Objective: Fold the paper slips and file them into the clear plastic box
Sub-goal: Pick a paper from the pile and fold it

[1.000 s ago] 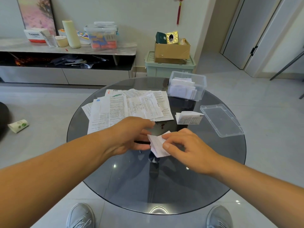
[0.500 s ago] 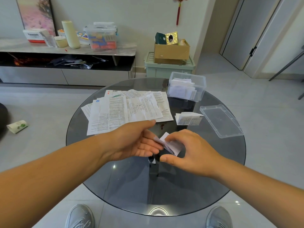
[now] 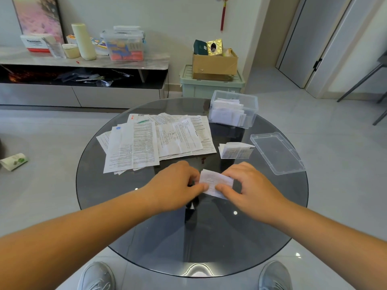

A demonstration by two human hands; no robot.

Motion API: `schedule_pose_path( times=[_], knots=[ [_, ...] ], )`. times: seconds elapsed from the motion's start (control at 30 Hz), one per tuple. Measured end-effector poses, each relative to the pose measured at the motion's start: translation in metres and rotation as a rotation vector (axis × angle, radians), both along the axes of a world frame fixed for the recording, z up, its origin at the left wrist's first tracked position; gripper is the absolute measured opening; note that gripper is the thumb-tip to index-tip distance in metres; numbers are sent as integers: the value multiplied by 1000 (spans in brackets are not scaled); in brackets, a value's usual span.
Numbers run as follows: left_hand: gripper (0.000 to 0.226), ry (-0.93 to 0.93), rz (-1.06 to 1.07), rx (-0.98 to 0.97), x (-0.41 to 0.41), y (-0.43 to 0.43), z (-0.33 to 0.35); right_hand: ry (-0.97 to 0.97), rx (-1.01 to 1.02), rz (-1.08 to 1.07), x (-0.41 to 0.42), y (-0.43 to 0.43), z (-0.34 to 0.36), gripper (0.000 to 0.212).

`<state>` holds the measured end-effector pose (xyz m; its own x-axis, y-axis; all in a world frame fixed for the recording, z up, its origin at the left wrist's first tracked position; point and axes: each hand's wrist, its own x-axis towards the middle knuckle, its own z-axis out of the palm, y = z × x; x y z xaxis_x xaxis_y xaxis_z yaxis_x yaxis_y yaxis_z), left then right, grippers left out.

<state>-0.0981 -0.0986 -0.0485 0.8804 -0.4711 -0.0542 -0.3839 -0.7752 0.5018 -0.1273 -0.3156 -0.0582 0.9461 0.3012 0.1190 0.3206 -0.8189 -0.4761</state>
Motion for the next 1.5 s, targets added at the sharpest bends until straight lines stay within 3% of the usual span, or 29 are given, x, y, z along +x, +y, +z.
schedule_pose_path(
  times=[0.13, 0.27, 0.37, 0.5, 0.63, 0.73, 0.9, 1.07, 1.2, 1.5],
  knots=[
    [41, -9, 60, 68, 5, -8, -2, 37, -33, -102, 4, -2, 1, 41],
    [31, -51, 116, 99, 3, -16, 1, 120, -116, -88, 8, 1, 4, 55],
    [56, -9, 79, 79, 7, -18, 6, 171, -146, -68, 10, 3, 8, 55],
    [39, 95, 21, 140, 13, -23, 16, 228, -95, -32, 13, 2, 12, 49],
    [29, 161, -25, 97, 16, -25, 16, 240, -24, -6, 14, -4, 16, 30],
    [26, 103, -66, 27, 17, -27, 16, 223, 70, -18, 14, -9, 15, 15],
    [17, -21, -28, -170, 24, -34, 22, 110, 143, -65, 26, -28, 29, 16],
    [30, -72, 18, -240, 48, -54, 27, -12, 184, -148, 56, -50, 47, 10],
    [43, -48, 39, -146, 70, -70, 22, 69, 133, -172, 87, -57, 48, 9],
    [36, -16, 45, 55, 109, -86, 10, 176, -61, -192, 124, -51, 35, 6]
  ],
)
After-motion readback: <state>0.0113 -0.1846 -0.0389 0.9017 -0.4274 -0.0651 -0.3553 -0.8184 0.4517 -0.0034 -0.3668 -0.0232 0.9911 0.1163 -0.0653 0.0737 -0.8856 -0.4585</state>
